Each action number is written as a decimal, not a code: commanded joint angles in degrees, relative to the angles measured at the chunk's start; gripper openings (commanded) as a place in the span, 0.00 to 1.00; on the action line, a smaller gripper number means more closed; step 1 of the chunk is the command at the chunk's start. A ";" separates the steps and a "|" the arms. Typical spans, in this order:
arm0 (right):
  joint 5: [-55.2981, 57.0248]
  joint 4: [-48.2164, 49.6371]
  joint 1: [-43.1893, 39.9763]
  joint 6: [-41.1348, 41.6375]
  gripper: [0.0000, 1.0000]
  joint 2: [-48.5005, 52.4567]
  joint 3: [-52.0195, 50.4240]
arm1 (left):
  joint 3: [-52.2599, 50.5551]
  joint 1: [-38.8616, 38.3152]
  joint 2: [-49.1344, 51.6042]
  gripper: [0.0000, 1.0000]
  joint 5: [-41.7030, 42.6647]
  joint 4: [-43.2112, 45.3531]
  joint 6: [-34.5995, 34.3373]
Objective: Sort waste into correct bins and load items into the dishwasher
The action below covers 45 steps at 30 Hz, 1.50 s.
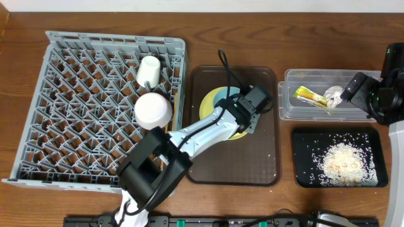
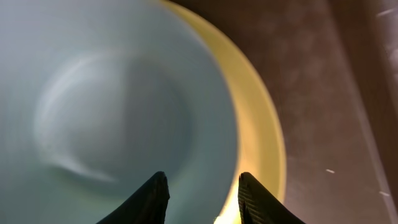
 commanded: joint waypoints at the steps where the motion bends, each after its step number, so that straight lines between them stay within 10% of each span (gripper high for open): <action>1: 0.42 -0.09 -0.28 -0.37 0.99 -0.07 0.33 | -0.35 0.20 0.87 0.34 -2.34 -0.09 0.92; 11: 0.42 -0.09 -0.28 -0.39 0.99 -0.07 0.33 | -0.33 0.20 0.68 0.08 -2.34 -5.42 8.48; 30: 0.42 -0.09 -0.28 -0.39 0.99 -0.07 0.33 | 1.92 8.17 -30.71 0.08 16.24 -18.95 8.24; 38: 0.42 -0.09 -0.28 -0.39 0.99 -0.07 0.33 | 0.57 9.31 -30.45 0.78 18.88 -21.40 8.24; 45: 0.42 -0.09 -0.28 -0.39 0.99 -0.07 0.33 | -1.92 6.01 -23.52 0.91 18.69 -13.51 8.26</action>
